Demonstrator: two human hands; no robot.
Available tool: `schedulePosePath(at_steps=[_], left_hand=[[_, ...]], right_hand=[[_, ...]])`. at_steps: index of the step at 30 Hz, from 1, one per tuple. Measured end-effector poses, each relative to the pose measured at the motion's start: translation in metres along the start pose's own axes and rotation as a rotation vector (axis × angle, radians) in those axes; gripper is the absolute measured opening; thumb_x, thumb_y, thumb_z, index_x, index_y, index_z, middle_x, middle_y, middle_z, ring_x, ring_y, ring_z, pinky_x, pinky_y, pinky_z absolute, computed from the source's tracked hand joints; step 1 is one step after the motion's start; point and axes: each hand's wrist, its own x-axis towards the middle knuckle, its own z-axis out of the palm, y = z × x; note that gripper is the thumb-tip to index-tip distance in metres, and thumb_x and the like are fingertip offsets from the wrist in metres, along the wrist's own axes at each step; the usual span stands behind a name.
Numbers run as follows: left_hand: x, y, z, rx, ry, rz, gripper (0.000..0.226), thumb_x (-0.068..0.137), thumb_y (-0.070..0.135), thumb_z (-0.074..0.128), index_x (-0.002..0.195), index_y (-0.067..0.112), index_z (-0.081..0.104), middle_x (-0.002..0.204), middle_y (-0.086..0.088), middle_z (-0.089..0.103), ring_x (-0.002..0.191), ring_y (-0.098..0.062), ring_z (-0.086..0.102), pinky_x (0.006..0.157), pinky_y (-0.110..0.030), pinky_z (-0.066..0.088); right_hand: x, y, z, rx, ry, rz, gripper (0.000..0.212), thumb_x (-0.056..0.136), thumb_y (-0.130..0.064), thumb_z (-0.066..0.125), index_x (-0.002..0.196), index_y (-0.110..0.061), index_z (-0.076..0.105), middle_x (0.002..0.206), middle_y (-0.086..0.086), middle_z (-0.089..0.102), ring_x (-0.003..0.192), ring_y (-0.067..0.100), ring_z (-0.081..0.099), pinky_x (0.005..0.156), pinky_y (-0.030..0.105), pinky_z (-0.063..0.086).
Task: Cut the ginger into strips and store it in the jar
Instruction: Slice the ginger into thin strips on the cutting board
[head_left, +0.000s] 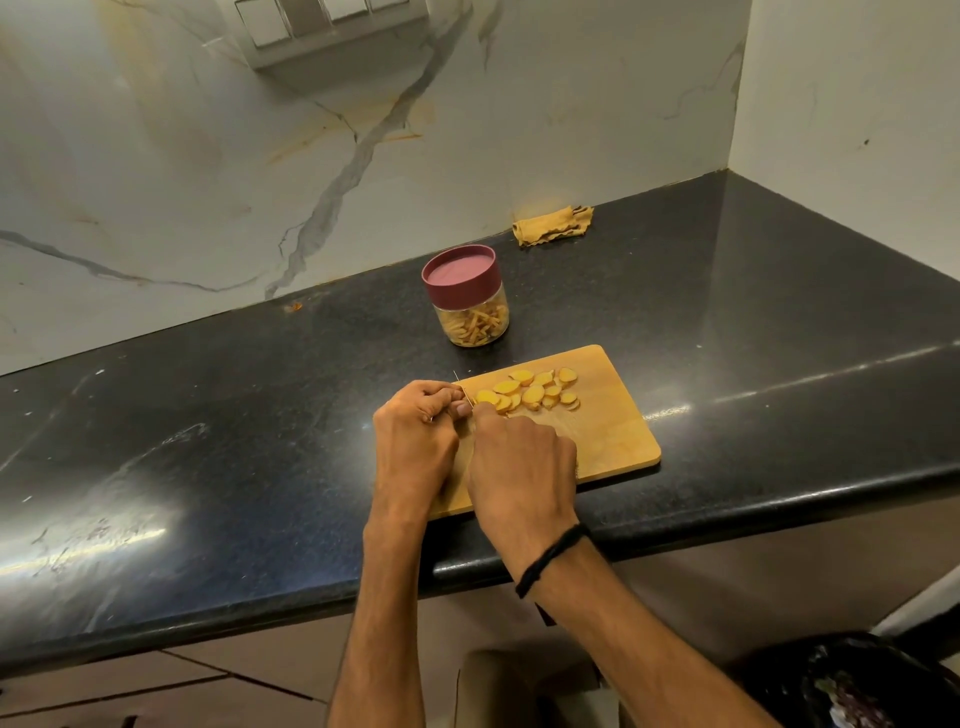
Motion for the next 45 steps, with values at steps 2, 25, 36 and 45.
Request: schedulePosePath(at_steps=[2,25,36,45], left_hand=[[0.0,0.0,0.001,0.009,0.0,-0.003,0.015,0.087,0.0,0.073,0.099,0.007,0.078,0.097,0.0,0.07,0.087,-0.009,0.064,0.079,-0.007,0.048],[-0.001,0.003,0.001,-0.02,0.021,0.01,0.012,0.088,0.01,0.075,0.1,0.01,0.079,0.099,0.0,0.073,0.084,-0.003,0.061,0.079,-0.002,0.043],[-0.002,0.003,-0.001,-0.043,0.017,0.004,0.014,0.086,0.012,0.077,0.1,0.011,0.079,0.1,0.0,0.074,0.089,-0.007,0.066,0.083,-0.011,0.049],[-0.002,0.003,-0.001,-0.056,0.0,-0.006,0.015,0.084,0.01,0.079,0.099,0.012,0.08,0.1,0.002,0.073,0.089,-0.007,0.066,0.083,-0.014,0.052]], right_hand=[[0.003,-0.001,0.001,-0.023,-0.005,0.001,0.025,0.103,-0.023,0.04,0.128,-0.02,0.043,0.092,0.004,0.05,0.089,0.021,0.056,0.069,0.034,0.034],[-0.031,0.027,-0.005,0.034,0.073,0.042,0.026,0.103,-0.026,0.04,0.128,-0.024,0.047,0.099,0.002,0.062,0.091,0.022,0.061,0.064,0.032,0.036],[-0.032,0.028,-0.009,0.085,0.084,0.073,0.024,0.103,-0.028,0.041,0.124,-0.024,0.05,0.093,-0.001,0.056,0.081,0.016,0.052,0.064,0.028,0.036],[-0.021,0.02,-0.006,0.148,0.11,0.052,0.032,0.102,-0.029,0.042,0.133,-0.024,0.046,0.107,0.001,0.063,0.096,0.02,0.059,0.07,0.03,0.036]])
